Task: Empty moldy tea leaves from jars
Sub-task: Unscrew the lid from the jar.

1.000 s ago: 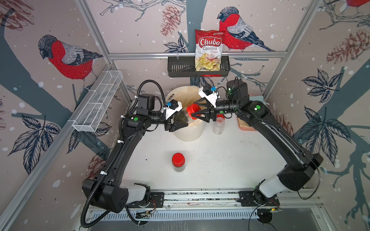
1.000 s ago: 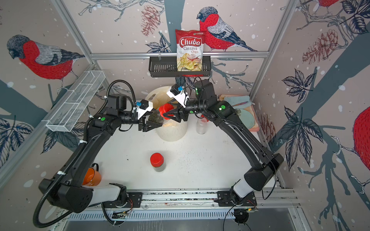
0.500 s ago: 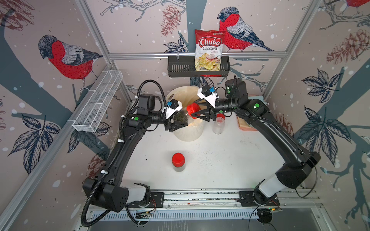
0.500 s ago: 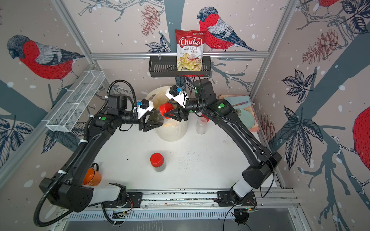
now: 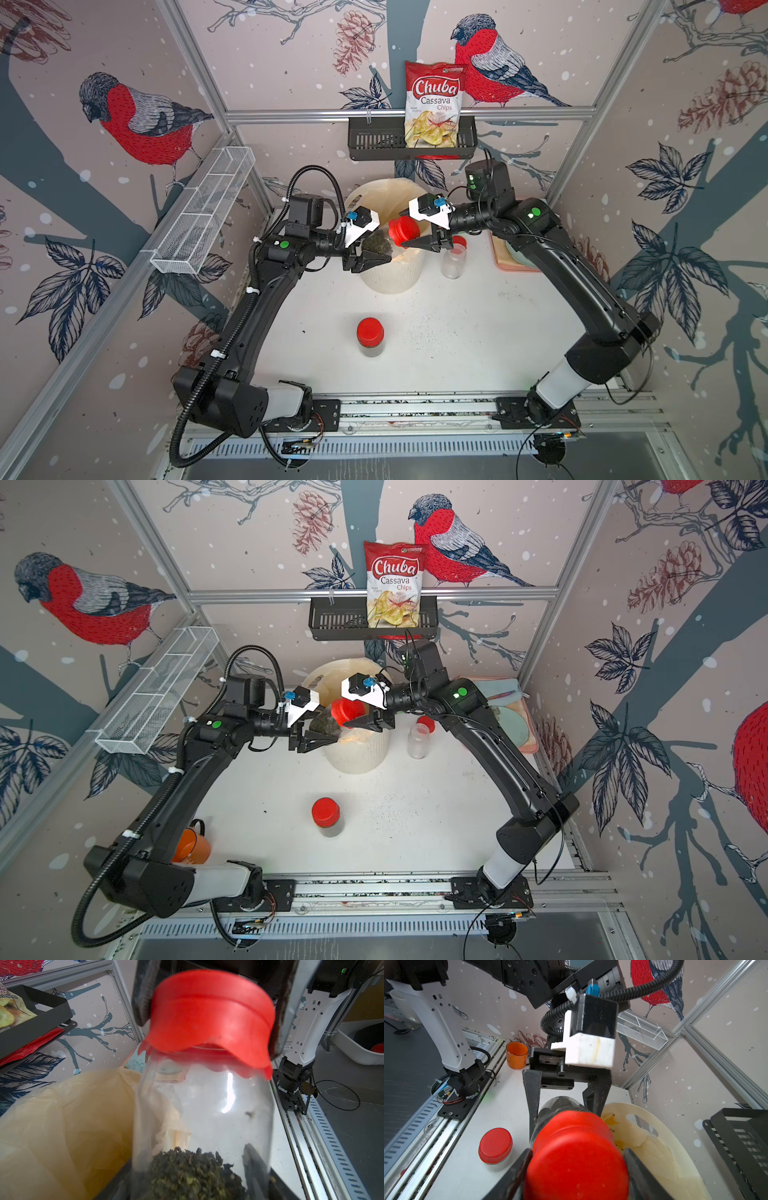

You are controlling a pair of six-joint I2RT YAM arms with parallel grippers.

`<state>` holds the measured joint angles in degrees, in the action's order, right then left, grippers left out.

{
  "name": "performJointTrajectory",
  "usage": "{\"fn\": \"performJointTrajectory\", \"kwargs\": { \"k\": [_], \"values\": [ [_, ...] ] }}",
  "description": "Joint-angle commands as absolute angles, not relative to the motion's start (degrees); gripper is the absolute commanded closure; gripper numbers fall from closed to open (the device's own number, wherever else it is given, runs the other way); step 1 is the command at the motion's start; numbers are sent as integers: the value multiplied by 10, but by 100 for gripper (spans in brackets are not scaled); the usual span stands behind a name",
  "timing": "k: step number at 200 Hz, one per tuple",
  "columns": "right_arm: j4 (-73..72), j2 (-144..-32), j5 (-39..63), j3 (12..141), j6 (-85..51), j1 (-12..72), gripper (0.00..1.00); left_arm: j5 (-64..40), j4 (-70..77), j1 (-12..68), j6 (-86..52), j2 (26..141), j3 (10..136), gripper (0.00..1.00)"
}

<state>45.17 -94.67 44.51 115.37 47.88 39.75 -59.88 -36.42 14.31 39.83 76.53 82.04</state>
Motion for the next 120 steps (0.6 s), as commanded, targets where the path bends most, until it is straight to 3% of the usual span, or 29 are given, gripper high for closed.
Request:
{"fn": "performJointTrajectory", "kwargs": {
  "k": [1,39,61,75,120],
  "values": [
    [476,-954,443,1167,532,397,57,-625,-381,143,396,766,829,38],
    [485,-948,455,1164,539,397,43,-626,-382,143,399,766,826,38],
    [464,-938,465,1147,516,397,12,-626,-382,143,401,766,826,38],
    [447,-929,471,1130,505,397,1,-626,-381,143,401,765,826,38],
    [377,-894,488,1091,425,396,1,-621,-379,143,401,764,823,38]
  ]
}}
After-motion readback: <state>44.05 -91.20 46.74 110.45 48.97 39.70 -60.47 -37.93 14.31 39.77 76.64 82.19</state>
